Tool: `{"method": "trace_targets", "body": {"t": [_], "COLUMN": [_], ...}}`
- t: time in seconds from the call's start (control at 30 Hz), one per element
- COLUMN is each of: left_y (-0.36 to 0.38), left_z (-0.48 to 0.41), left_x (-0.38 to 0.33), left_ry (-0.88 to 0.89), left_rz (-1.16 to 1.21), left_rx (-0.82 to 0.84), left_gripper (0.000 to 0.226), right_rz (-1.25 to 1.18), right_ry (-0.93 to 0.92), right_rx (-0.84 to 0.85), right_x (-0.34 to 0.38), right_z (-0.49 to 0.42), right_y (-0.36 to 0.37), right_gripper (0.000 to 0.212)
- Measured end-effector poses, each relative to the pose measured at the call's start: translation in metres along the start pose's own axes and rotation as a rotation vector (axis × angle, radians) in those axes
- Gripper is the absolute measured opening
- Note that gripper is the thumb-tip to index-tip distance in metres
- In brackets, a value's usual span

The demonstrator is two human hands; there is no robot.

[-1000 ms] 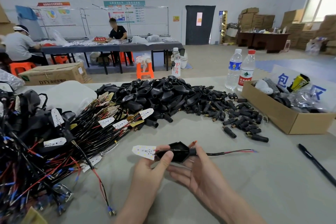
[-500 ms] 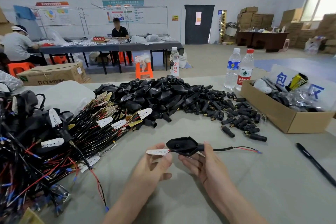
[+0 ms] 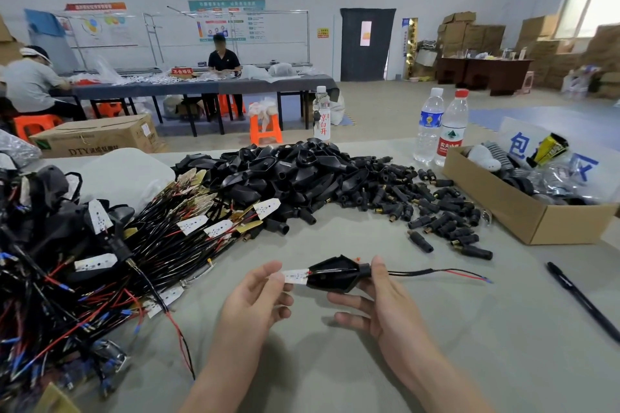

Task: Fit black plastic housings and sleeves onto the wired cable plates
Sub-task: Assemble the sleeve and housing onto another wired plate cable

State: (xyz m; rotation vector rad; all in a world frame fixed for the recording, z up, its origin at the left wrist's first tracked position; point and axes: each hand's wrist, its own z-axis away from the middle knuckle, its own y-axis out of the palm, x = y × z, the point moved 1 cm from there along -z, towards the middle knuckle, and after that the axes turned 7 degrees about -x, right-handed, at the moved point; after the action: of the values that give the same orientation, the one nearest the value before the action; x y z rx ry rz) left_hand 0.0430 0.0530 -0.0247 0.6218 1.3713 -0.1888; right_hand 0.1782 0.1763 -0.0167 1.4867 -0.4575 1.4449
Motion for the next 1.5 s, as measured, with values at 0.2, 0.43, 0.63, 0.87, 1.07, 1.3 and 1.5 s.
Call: {"method": "trace_targets", "body": {"t": [0.2,0.43,0.63,0.87,1.07,1.3,1.5], "left_y": [0.005,0.007,0.012,0.014,0.015,0.017,0.019], "left_z": [0.010,0.016,0.015,0.012,0.010,0.018,0.017], "left_x": [0.001,-0.004,0.000,0.003,0.002,0.002,0.002], "left_ry": [0.217,0.251,0.125,-0.019,-0.182,0.152,0.195], "left_rz": [-0.295,-0.307,-0.177,0.017,0.221,-0.140,-0.187], "left_rx": [0.008,-0.072,-0.048,-0.104,-0.078,-0.136,-0.069], "left_gripper": [0.014,0.002,0.004,0.009,0.007,0.008,0.021], "right_rz": [0.022,0.011,-0.033,-0.074,-0.096,-0.158,-0.246], "right_ry": [0.023,0.032,0.062,0.078,0.103,0.124,0.150], "right_rx": [0.054,0.091,0.151,0.215,0.242,0.256,0.277], "right_x": [-0.002,-0.003,-0.005,-0.003,-0.003,-0.003,0.000], "right_z": [0.003,0.004,0.005,0.009,0.011,0.013,0.012], "right_y": [0.005,0.011,0.014,0.017,0.019,0.018,0.016], "right_gripper": [0.047,0.043,0.047,0.044,0.042,0.041,0.042]}}
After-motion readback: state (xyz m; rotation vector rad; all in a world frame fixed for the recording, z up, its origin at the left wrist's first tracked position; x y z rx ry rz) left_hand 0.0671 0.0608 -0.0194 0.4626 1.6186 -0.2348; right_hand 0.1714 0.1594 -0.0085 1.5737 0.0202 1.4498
